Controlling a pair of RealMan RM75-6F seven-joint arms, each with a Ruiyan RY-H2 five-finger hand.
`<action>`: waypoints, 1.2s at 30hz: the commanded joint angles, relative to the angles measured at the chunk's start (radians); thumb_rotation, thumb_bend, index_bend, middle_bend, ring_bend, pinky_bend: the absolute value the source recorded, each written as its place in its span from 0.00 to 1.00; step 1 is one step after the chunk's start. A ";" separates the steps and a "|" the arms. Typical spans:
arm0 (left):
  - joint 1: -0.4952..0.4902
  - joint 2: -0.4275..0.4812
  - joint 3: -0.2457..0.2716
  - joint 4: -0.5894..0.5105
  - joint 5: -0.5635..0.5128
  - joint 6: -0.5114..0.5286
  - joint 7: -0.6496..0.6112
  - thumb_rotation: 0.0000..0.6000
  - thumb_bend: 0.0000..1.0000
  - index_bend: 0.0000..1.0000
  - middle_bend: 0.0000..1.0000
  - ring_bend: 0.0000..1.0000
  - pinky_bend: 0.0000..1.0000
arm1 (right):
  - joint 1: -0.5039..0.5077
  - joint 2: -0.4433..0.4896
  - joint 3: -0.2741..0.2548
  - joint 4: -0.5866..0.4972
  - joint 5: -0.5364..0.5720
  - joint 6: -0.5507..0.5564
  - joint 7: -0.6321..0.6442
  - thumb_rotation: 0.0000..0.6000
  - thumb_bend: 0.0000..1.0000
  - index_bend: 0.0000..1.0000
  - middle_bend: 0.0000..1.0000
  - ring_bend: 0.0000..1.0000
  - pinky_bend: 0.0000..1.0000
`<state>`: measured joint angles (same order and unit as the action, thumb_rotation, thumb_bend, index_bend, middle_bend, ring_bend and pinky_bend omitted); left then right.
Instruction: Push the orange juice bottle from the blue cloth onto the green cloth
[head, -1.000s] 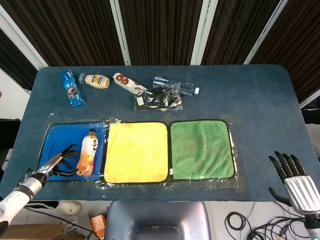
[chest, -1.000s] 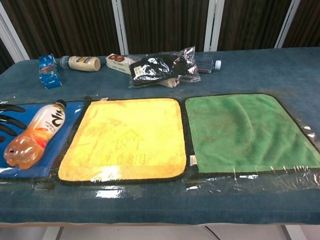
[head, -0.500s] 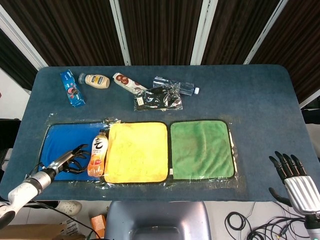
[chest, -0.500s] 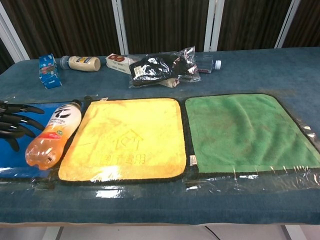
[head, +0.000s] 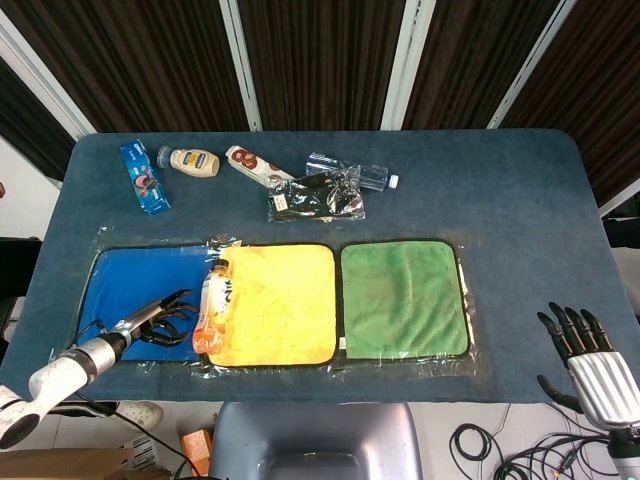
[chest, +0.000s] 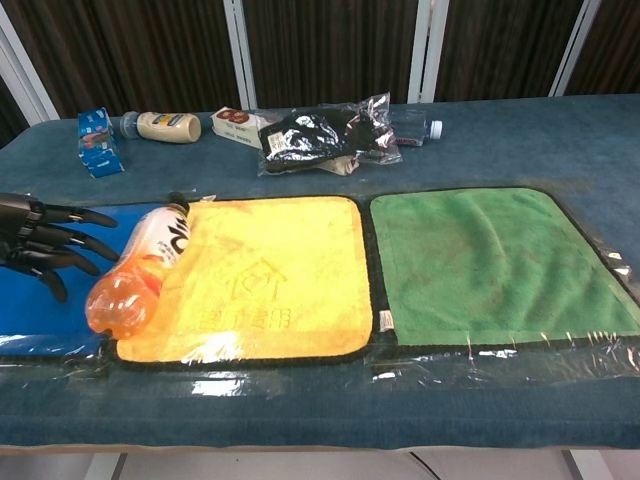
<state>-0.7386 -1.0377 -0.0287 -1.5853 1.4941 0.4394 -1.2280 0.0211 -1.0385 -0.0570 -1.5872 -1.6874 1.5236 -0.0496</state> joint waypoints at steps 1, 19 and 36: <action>-0.023 0.001 0.000 -0.008 0.029 -0.009 -0.070 1.00 0.41 0.00 0.21 0.21 0.43 | 0.000 0.000 0.000 0.000 0.000 0.000 -0.001 1.00 0.19 0.00 0.00 0.00 0.00; -0.187 -0.061 0.123 0.072 0.206 0.012 -0.469 1.00 0.44 0.00 0.14 0.12 0.35 | -0.005 -0.003 0.000 0.000 -0.001 0.004 -0.007 1.00 0.19 0.00 0.00 0.00 0.00; -0.344 -0.110 0.341 0.186 0.379 0.239 -0.908 1.00 0.46 0.00 0.06 0.04 0.30 | -0.003 0.012 -0.015 0.005 -0.030 0.006 0.029 1.00 0.19 0.00 0.00 0.00 0.00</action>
<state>-1.0462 -1.1271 0.2644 -1.4391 1.8351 0.6322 -2.0597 0.0177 -1.0273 -0.0718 -1.5824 -1.7173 1.5294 -0.0206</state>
